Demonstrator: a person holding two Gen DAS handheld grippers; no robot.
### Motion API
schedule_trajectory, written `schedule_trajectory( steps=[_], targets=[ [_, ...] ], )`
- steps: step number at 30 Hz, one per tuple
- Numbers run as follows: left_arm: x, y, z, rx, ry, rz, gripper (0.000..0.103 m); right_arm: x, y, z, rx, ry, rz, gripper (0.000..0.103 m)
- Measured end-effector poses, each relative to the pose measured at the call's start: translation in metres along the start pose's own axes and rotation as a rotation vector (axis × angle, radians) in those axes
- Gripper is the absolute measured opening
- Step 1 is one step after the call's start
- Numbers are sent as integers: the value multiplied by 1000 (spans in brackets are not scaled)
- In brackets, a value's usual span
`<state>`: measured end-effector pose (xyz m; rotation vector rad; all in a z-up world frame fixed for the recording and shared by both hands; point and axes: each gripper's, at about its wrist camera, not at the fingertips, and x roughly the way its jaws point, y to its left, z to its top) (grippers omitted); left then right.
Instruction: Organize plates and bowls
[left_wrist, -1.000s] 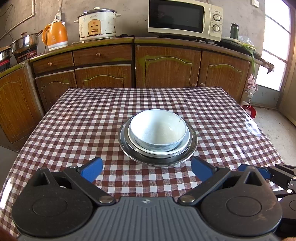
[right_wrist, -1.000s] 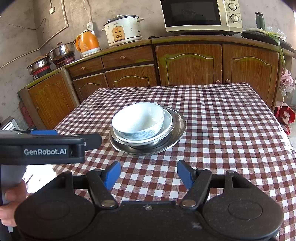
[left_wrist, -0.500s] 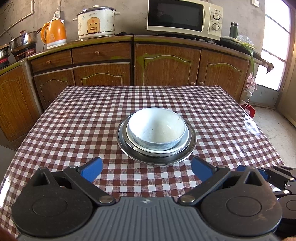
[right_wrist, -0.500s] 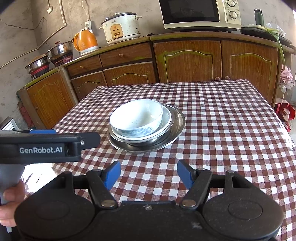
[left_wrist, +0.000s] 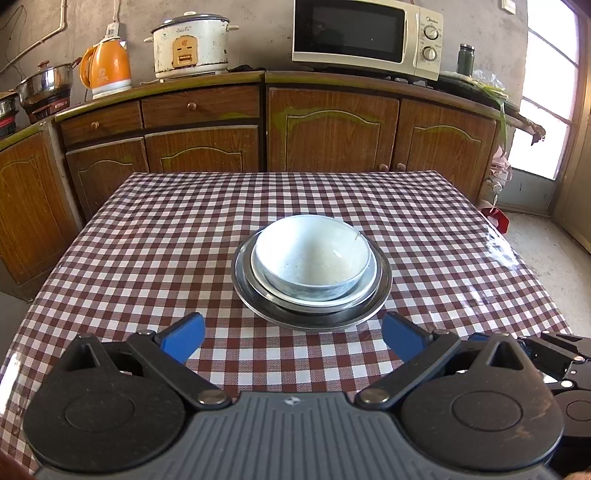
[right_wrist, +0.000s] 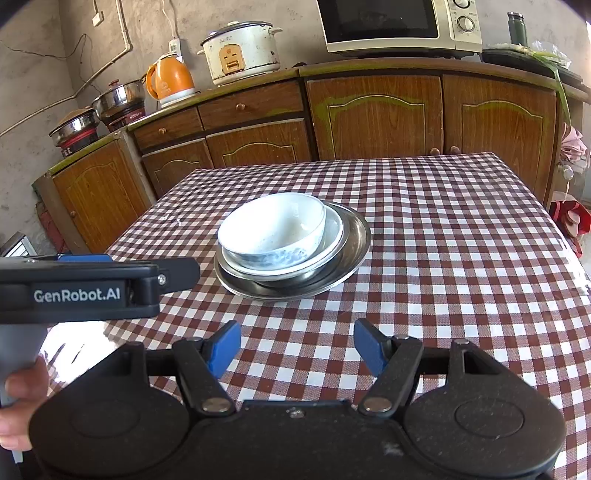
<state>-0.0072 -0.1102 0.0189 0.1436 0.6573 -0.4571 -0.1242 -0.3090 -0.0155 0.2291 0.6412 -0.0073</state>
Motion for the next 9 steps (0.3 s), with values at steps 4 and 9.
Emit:
schedule_trajectory(
  steps=[4, 9],
  targets=[
    [1, 0, 0, 0, -1, -5, 103, 1, -2, 1, 8, 2, -1, 80],
    [2, -1, -1, 0, 7, -18, 103, 2, -1, 0, 10, 4, 0, 80]
  ],
)
